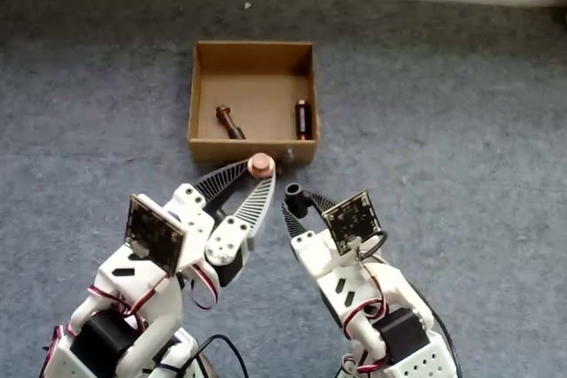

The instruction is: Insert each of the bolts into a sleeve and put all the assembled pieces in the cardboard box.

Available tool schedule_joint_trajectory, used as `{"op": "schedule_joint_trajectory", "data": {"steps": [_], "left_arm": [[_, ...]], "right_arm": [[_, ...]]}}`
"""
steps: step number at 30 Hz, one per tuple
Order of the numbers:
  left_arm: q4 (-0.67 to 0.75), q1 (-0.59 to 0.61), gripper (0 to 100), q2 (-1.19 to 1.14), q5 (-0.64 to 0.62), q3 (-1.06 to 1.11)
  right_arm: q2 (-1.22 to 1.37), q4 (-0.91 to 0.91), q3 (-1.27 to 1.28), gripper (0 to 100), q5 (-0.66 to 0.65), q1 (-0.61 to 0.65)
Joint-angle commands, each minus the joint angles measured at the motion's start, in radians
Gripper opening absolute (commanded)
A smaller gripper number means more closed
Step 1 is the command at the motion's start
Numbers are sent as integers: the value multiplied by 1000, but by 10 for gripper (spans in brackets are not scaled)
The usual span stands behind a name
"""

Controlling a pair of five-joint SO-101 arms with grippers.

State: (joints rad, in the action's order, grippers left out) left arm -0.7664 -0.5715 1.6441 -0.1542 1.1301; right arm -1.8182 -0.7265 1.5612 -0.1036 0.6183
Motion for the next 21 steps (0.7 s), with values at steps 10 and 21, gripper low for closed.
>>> {"op": "schedule_joint_trajectory", "data": {"steps": [10, 21], "left_arm": [[269, -30, 4, 5, -17, 122], [284, -73, 4, 12, -17, 134]], "right_arm": [[-18, -4, -22, 5, -9, 35], [-18, 4, -67, 5, -74, 71]]}}
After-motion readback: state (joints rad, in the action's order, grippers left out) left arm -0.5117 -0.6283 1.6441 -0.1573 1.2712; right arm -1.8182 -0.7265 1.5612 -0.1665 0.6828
